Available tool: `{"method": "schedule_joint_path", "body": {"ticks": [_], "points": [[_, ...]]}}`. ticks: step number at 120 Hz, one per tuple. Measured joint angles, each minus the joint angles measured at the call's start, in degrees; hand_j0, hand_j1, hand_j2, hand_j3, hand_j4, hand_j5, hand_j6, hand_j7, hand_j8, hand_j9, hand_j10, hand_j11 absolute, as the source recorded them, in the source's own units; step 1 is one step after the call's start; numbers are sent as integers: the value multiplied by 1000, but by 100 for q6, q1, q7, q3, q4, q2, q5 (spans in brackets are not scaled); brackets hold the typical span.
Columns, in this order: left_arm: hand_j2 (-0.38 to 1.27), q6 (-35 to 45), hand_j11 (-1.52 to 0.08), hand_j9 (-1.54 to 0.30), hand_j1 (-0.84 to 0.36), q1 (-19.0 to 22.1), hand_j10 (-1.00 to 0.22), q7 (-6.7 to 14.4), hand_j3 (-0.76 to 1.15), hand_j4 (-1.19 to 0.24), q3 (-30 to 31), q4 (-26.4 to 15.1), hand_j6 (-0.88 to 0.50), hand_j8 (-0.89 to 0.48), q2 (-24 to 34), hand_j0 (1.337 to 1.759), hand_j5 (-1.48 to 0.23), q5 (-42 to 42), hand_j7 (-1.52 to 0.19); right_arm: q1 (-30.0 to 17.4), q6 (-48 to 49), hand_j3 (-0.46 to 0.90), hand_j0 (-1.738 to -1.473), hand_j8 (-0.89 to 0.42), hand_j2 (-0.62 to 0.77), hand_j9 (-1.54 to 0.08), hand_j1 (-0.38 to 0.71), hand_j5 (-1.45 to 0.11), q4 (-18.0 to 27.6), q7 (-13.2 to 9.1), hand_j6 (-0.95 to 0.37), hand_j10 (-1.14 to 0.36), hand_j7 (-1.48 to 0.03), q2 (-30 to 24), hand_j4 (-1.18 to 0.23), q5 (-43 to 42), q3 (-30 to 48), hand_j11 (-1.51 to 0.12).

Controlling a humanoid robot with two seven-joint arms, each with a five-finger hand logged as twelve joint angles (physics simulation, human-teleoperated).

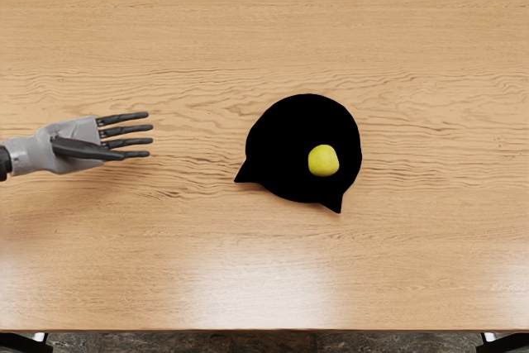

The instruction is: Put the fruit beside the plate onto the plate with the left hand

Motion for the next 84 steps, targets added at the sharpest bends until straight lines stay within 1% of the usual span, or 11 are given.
{"method": "schedule_joint_path", "body": {"ticks": [84], "points": [[51,0,-328,-328,47,0,-251,0,0,-251,-1,-10,-251,-251,0,1658,-328,-7,-328,0,0,0,-1658,-37,-7,-47,-305,-47,0,0,-37,-37,-47,0,-37,0,0,-47]]}}
